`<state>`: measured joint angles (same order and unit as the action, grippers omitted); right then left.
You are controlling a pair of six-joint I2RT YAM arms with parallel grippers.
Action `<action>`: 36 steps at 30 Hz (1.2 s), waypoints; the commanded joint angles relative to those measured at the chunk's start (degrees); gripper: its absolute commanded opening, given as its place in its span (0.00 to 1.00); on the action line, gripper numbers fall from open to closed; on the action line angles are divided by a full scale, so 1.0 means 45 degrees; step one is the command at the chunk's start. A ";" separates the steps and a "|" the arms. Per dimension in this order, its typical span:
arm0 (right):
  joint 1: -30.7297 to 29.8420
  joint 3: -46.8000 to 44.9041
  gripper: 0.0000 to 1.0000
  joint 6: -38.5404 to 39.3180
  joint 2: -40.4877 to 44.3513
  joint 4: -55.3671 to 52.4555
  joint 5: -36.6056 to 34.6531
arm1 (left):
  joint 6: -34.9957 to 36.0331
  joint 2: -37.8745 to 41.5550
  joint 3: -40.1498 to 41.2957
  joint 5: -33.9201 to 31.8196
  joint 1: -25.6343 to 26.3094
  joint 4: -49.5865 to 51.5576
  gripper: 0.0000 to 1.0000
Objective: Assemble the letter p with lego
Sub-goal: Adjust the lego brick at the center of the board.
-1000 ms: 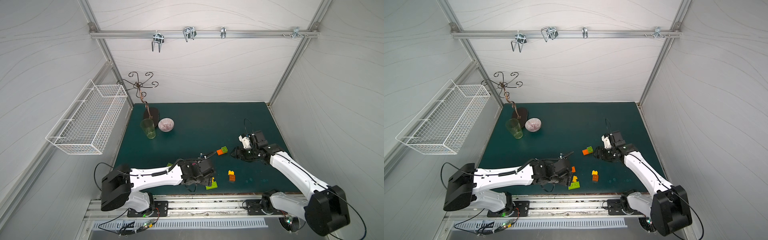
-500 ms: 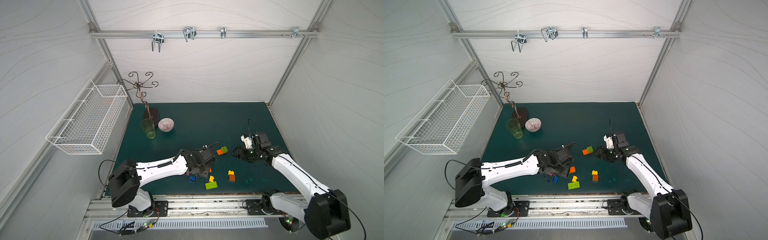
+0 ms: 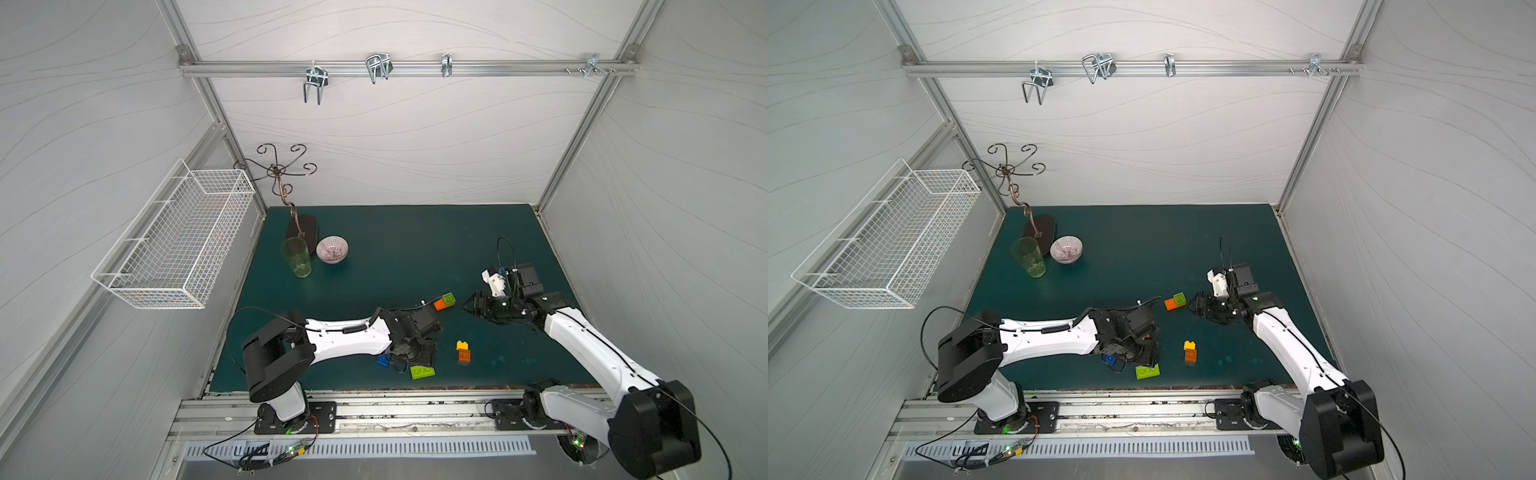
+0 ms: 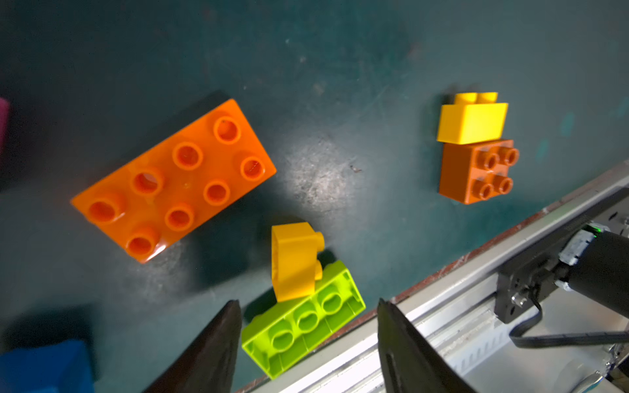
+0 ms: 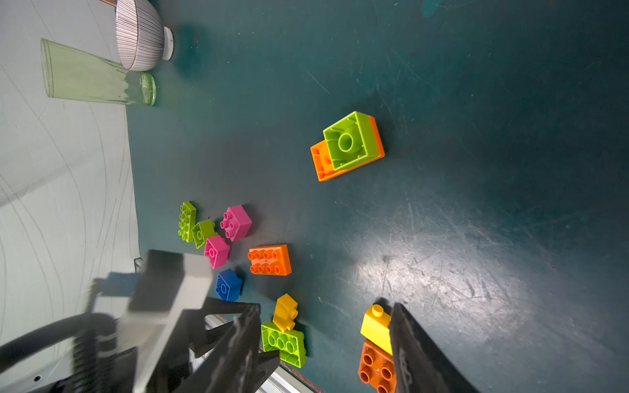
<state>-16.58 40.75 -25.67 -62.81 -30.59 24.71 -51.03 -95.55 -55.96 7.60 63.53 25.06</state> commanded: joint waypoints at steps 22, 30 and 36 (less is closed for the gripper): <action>0.1428 -0.0305 0.61 0.0463 0.1604 -0.0389 0.0719 | 0.0160 -0.2523 -0.2071 -0.0511 0.0004 -0.1365 0.58; 0.2285 -0.0384 0.61 0.0335 0.2033 -0.0448 0.0917 | 0.0106 -0.2185 -0.2919 -0.0957 -0.0034 -0.0844 0.59; 0.3121 -0.0545 0.61 0.0237 0.2140 -0.0296 0.1496 | -0.1292 -0.0259 -0.2099 -0.2283 -0.0195 0.0696 0.71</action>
<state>-3.68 39.22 -24.23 -54.06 -31.55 29.23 -52.84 -101.51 -65.76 1.54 63.07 23.90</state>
